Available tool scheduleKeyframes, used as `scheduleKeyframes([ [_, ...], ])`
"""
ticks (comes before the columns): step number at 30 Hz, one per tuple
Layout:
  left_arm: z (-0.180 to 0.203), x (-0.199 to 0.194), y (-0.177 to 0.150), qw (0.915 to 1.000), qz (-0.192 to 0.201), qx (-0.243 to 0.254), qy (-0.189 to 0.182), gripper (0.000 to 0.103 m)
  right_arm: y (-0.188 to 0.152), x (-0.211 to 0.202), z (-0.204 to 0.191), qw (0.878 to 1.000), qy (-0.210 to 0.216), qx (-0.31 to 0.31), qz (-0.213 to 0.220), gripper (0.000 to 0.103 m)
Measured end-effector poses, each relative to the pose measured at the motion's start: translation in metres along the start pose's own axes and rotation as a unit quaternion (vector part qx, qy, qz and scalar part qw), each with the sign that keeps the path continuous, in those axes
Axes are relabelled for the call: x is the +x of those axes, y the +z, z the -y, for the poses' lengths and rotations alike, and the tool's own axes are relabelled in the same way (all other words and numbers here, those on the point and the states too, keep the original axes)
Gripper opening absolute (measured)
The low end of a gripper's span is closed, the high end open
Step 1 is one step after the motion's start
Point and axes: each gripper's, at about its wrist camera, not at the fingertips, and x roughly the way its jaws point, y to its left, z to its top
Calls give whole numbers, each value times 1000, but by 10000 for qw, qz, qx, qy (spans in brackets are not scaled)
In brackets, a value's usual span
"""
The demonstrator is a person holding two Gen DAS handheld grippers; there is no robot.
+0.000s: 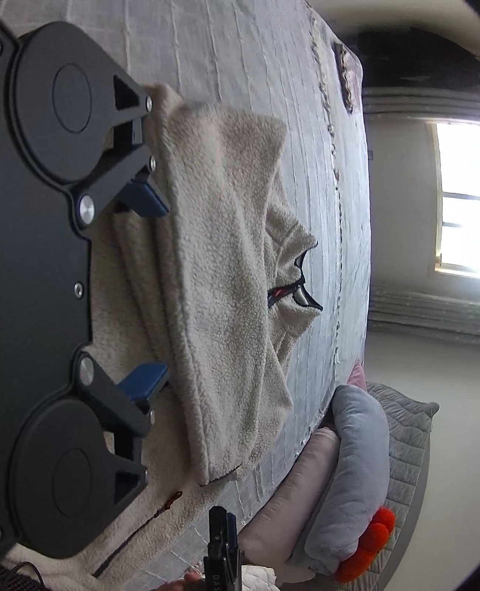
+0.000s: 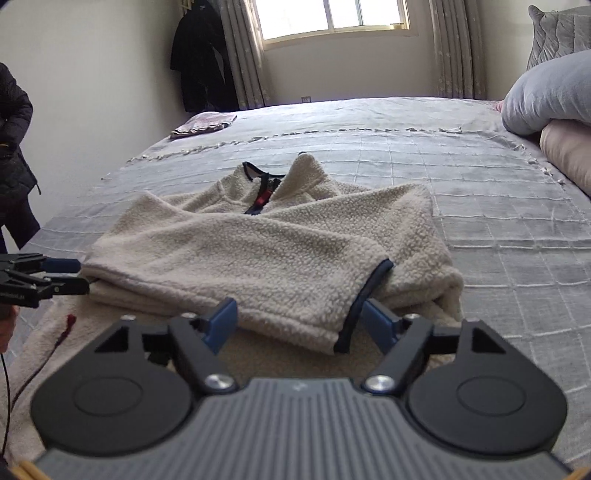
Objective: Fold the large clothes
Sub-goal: 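Release the fleece with the right gripper and withdraw both tools, then grasp the jacket hem with both grippers and lift it toward the collar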
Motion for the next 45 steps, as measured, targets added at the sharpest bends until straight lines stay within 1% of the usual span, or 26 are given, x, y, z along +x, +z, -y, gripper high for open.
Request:
scheduleKeyframes([
  [1, -3, -13, -4, 9999, -38, -94, 50, 96, -3, -12, -1, 10000, -11, -17, -1, 89],
  [4, -11, -48, -20, 9991, -180, -289, 247, 103, -16, -42, -5, 9999, -116, -105, -47, 94],
  [7, -17, -76, -40, 9972, -394, -334, 534, 103, -35, -67, -8, 9991, -309, -266, -146, 97],
  [10, -29, -102, -64, 9952, -456, -431, 745, 103, -58, -88, -7, 9978, -473, -366, -281, 98],
  [11, -35, -108, -72, 9948, -465, -496, 761, 103, -65, -94, -5, 9976, -498, -355, -322, 98],
  [13, -49, -117, -88, 9933, -646, -739, 613, 103, -80, -107, 2, 9974, -558, -254, -367, 99],
  [15, -63, -121, -107, 9884, -857, -1222, 292, 103, -95, -118, 10, 9977, -564, -33, -387, 100],
  [17, -74, -120, -126, 9797, -1014, -1730, -87, 102, -108, -126, 19, 9977, -494, 221, -409, 100],
  [18, -77, -118, -135, 9751, -1088, -1916, -252, 100, -116, -129, 25, 9973, -468, 376, -427, 100],
  [20, -76, -114, -152, 9672, -1236, -2177, -437, 100, -129, -131, 35, 9954, -446, 684, -498, 100],
  [21, -73, -112, -158, 9647, -1271, -2249, -517, 100, -134, -131, 40, 9942, -436, 829, -534, 100],
  [22, -70, -111, -164, 9642, -1244, -2273, -571, 100, -139, -130, 45, 9924, -426, 1005, -576, 100],
  [25, -58, -111, -168, 9680, -1163, -2116, -679, 100, -152, -124, 58, 9875, -340, 1375, -698, 100],
  [27, -56, -112, -171, 9644, -1155, -2195, -916, 98, -158, -118, 65, 9836, -293, 1595, -793, 100],
  [28, -53, -111, -172, 9637, -1145, -2216, -952, 98, -162, -115, 67, 9816, -270, 1703, -819, 101],
  [31, -48, -112, -174, 9670, -1085, -2121, -906, 96, -167, -110, 66, 9799, -246, 1851, -700, 101],
  [32, -48, -113, -175, 9668, -1067, -2139, -910, 96, -168, -109, 65, 9796, -215, 1881, -671, 101],
  [35, -48, -115, -179, 9616, -1023, -2336, -1013, 90, -168, -105, 60, 9804, -196, 1842, -667, 100],
  [36, -48, -116, -181, 9605, -1007, -2374, -1042, 87, -168, -104, 58, 9814, -230, 1779, -685, 99],
  [38, -44, -118, -184, 9610, -958, -2393, -997, 82, -168, -103, 54, 9825, -206, 1722, -678, 90],
  [39, -42, -118, -184, 9624, -935, -2374, -928, 79, -168, -103, 54, 9818, -80, 1773, -679, 82],
  [41, -35, -121, -184, 9657, -908, -2308, -765, 73, -170, -103, 53, 9778, 121, 1990, -643, 76],
  [42, -33, -121, -184, 9666, -922, -2281, -722, 67, -171, -102, 52, 9770, 180, 2023, -644, 69],
  [43, -30, -122, -184, 9678, -920, -2260, -621, 61, -171, -101, 49, 9774, 202, 2006, -641, 53],
  [44, -28, -123, -183, 9692, -923, -2222, -534, 58, -172, -100, 46, 9773, 227, 2002, -660, 47],
  [45, -27, -123, -184, 9696, -924, -2212, -481, 48, -173, -99, 44, 9770, 244, 2009, -677, 36],
])
